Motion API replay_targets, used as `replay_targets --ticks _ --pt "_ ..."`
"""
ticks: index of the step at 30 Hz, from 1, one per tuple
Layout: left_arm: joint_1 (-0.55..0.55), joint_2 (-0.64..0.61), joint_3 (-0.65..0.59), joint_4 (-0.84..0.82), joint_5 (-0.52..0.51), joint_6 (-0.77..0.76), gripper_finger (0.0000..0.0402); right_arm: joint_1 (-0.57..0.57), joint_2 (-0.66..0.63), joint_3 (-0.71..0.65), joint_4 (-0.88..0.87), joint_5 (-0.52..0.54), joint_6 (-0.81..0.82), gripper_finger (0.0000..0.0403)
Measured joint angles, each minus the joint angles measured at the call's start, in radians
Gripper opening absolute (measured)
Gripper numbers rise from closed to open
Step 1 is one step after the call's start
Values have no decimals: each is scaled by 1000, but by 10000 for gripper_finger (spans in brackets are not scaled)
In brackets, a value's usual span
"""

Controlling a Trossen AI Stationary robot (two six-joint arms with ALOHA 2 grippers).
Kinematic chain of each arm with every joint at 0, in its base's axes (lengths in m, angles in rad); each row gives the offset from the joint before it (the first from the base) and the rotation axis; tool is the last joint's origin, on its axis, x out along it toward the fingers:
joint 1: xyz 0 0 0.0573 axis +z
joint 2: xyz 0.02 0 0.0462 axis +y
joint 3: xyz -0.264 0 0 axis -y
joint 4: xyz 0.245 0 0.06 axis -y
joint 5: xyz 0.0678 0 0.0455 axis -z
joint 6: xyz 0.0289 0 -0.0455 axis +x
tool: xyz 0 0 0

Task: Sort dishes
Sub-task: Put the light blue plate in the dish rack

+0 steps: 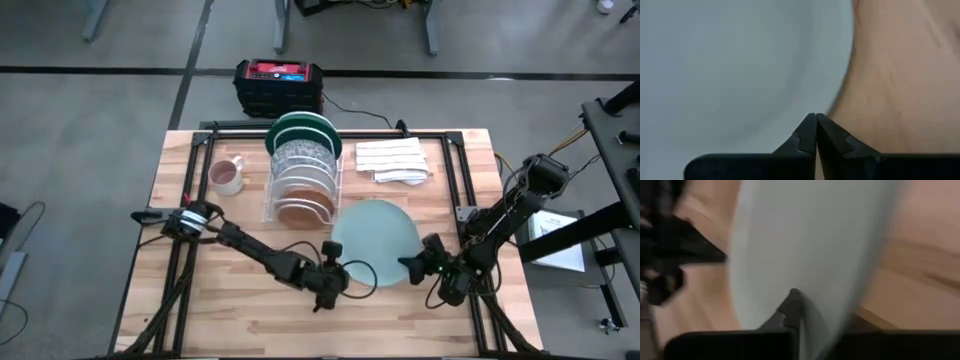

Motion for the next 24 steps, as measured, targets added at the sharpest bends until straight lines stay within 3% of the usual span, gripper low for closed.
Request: replay_targets --ticks 2,5,11,19,24 --pt "-11 -10 0 1 -1 1 0 2 1 7 -2 59 -25 16" --pt "-42 -44 0 -3 -4 27 0 2 -13 26 -24 52 -77 8" --pt "-88 -129 0 4 4 47 0 5 -58 105 -67 -48 -205 1" --pt "-125 -231 0 -81 -9 61 0 6 -61 251 -269 -58 -272 0" --pt "-166 -327 0 -283 -195 6 0 7 -61 334 -439 -35 -274 0"
